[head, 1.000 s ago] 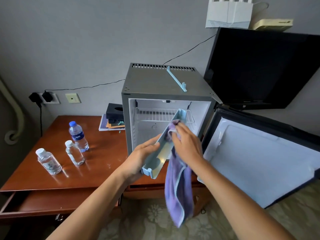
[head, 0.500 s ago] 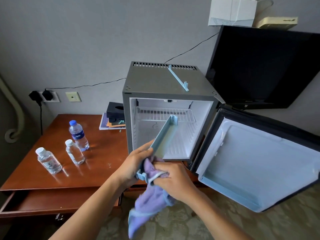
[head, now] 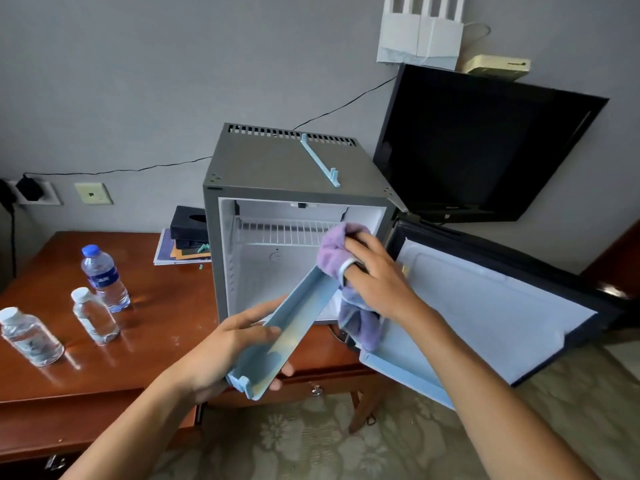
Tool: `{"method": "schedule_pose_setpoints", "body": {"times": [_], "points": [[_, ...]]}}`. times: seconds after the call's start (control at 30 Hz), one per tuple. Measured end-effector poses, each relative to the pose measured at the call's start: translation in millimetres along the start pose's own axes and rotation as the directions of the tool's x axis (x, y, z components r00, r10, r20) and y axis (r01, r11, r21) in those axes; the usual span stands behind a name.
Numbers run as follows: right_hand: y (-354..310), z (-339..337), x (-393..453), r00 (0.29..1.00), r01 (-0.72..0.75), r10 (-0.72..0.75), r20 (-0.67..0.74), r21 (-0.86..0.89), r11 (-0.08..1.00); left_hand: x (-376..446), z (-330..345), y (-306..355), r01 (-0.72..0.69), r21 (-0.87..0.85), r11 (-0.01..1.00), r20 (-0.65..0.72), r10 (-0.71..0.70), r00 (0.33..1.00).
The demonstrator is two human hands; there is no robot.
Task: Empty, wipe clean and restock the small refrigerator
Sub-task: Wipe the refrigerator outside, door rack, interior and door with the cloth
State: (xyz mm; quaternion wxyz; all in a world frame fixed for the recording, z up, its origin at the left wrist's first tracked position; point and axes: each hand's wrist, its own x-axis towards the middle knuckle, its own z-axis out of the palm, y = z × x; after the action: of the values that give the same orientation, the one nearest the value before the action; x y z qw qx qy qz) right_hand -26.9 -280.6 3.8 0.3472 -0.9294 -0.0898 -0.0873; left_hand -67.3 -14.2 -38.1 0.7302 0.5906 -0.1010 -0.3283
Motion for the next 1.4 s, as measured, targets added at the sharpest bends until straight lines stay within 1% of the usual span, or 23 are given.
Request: {"method": "schedule_pose_setpoints", "body": {"times": [0.13,0.23,0.3,0.37,0.43,0.5,0.53,0.6,0.67,0.7,0.73,0.77,0.8,0.87,0.93,0.97,1.03,1.1,1.13,1.17,1.23,1.3,1.4], "points": [[-4,-1,21,0.997,-0.007,0.033,0.071,-0.34,0.94,-10,8,7,-0.055,0.061,0.997,0.039,0.052,0.998],[-2,4,34,0.984,0.085,-0.004,0.176,-0.454,0.887,-19,2,10,-0.03,0.087,0.996,0.052,0.025,0.998],[3,6,40,0.975,0.133,-0.005,0.221,-0.566,0.813,-22,-2,10,-0.003,0.103,0.995,0.075,-0.004,0.997],[7,7,42,0.975,0.139,-0.011,0.223,-0.566,0.813,-25,-7,8,0.014,0.059,0.998,0.069,-0.019,0.997],[12,4,43,0.976,0.078,0.014,0.219,-0.407,0.91,-29,-11,10,0.024,0.037,0.999,0.06,-0.026,0.998],[15,-2,40,0.96,-0.027,0.061,0.272,-0.127,0.992,-33,-16,15,0.027,0.064,0.998,0.046,-0.03,0.998],[17,-5,37,0.947,-0.109,0.098,0.306,0.017,0.994,-35,-19,18,0.029,0.073,0.997,0.034,-0.031,0.999],[21,-5,31,0.935,-0.254,0.15,0.321,0.313,0.915,-38,-23,21,0.041,0.055,0.998,0.022,-0.042,0.999],[18,5,24,0.954,-0.282,0.186,0.235,0.496,0.821,-41,-24,22,0.036,0.009,0.999,0.041,-0.037,0.998],[15,12,21,0.964,-0.259,0.198,0.177,0.466,0.846,-42,-23,22,0.033,-0.001,0.999,0.047,-0.033,0.998],[12,20,19,0.974,-0.22,0.187,0.127,0.335,0.916,-41,-22,21,0.035,0.006,0.999,0.046,-0.035,0.998],[10,29,17,0.986,-0.15,0.138,0.092,0.146,0.978,-40,-19,20,0.038,0.025,0.999,0.047,-0.039,0.998],[11,36,17,0.997,-0.061,0.065,0.045,-0.07,0.996,-38,-18,19,0.038,0.044,0.998,0.059,-0.041,0.997],[19,43,20,0.995,0.074,-0.096,-0.033,-0.412,0.908,-35,-17,15,0.042,0.068,0.997,0.07,-0.047,0.996],[26,41,23,0.988,0.126,-0.151,-0.007,-0.513,0.849,-32,-19,15,0.084,0.035,0.996,0.065,-0.086,0.994],[28,39,24,0.99,0.136,-0.141,0.025,-0.467,0.874,-29,-20,15,0.115,0.0,0.993,0.086,-0.115,0.99],[28,32,28,0.993,0.083,-0.059,0.098,-0.263,0.961,-21,-22,18,0.197,0.013,0.98,0.1,-0.197,0.975],[27,26,31,0.99,-0.087,0.084,0.114,0.024,0.996,-10,-21,19,0.246,0.024,0.969,0.09,-0.248,0.965],[25,24,32,0.98,-0.197,0.188,0.061,0.221,0.955,-6,-20,19,0.25,0.019,0.968,0.076,-0.251,0.965],[24,22,33,0.958,-0.255,0.286,-0.01,0.423,0.869,-2,-19,20,0.245,0.005,0.969,0.048,-0.245,0.968],[21,22,27,0.886,-0.231,0.439,-0.146,0.684,0.692,1,-15,21,0.191,0.013,0.981,-0.065,-0.19,0.98],[15,25,17,0.84,-0.202,0.513,-0.178,0.775,0.599,5,-10,19,0.113,0.03,0.993,-0.21,-0.104,0.972],[0,41,-10,0.824,-0.317,0.56,-0.086,0.75,0.581,22,-4,12,-0.028,0.092,0.995,-0.364,0.06,0.93]]}}
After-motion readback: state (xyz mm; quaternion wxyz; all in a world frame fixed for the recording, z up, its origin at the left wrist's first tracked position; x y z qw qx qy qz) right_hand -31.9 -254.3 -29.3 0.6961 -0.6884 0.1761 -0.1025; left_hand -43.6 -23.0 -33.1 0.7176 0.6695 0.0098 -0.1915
